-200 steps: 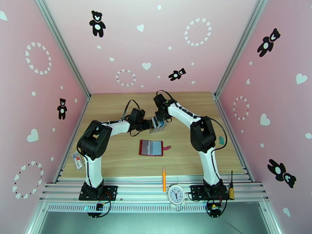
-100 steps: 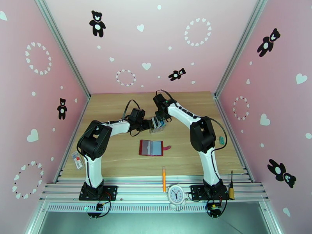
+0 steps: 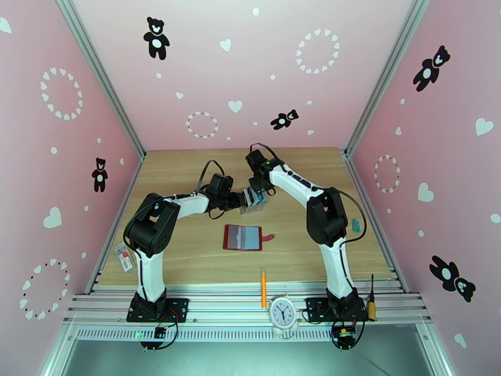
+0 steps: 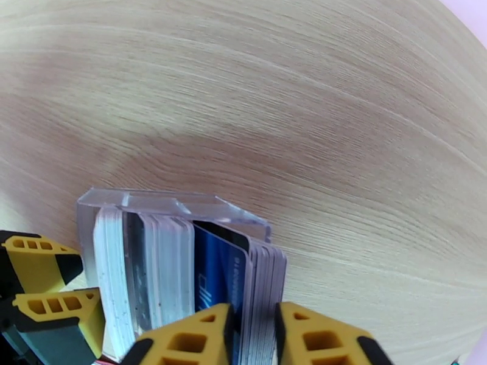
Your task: Put the credit cards into the card holder
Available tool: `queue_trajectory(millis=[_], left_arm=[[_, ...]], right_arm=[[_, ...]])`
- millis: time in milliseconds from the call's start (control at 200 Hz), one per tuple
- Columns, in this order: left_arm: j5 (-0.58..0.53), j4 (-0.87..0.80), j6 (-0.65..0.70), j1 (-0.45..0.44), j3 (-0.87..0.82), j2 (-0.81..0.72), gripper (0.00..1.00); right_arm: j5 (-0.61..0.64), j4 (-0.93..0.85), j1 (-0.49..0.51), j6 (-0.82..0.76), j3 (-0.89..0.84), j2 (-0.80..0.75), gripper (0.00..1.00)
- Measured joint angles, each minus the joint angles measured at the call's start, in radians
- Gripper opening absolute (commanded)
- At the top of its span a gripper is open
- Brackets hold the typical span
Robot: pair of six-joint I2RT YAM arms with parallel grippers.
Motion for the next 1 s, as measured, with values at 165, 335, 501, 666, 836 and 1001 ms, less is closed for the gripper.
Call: queue_trajectory(millis=[165, 335, 501, 666, 836, 1001], left_arm=[[0.002, 0.003, 0.0, 0.0, 0.0, 0.002, 0.47], [0.003, 0.003, 0.0, 0.0, 0.0, 0.002, 0.47], [0.004, 0.003, 0.0, 0.0, 0.002, 0.003, 0.47], [0.007, 0.002, 0.0, 0.0, 0.002, 0.003, 0.47], [0.007, 0.003, 0.0, 0.0, 0.002, 0.004, 0.47], [0.007, 0.003, 0.0, 0.0, 0.002, 0.004, 0.47]], right_arm=[[-0.009, 0.002, -0.002, 0.0, -0.007, -0.008, 0.36], [-0.027, 0.003, -0.01, 0.008, -0.06, -0.05, 0.45], [-0.038, 0.007, -0.011, 0.009, -0.088, -0.058, 0.44], [-0.065, 0.027, -0.008, 0.011, -0.143, -0.075, 0.44], [-0.068, 0.027, -0.001, 0.007, -0.159, -0.084, 0.44], [-0.05, 0.026, 0.002, 0.004, -0.159, -0.085, 0.4]])
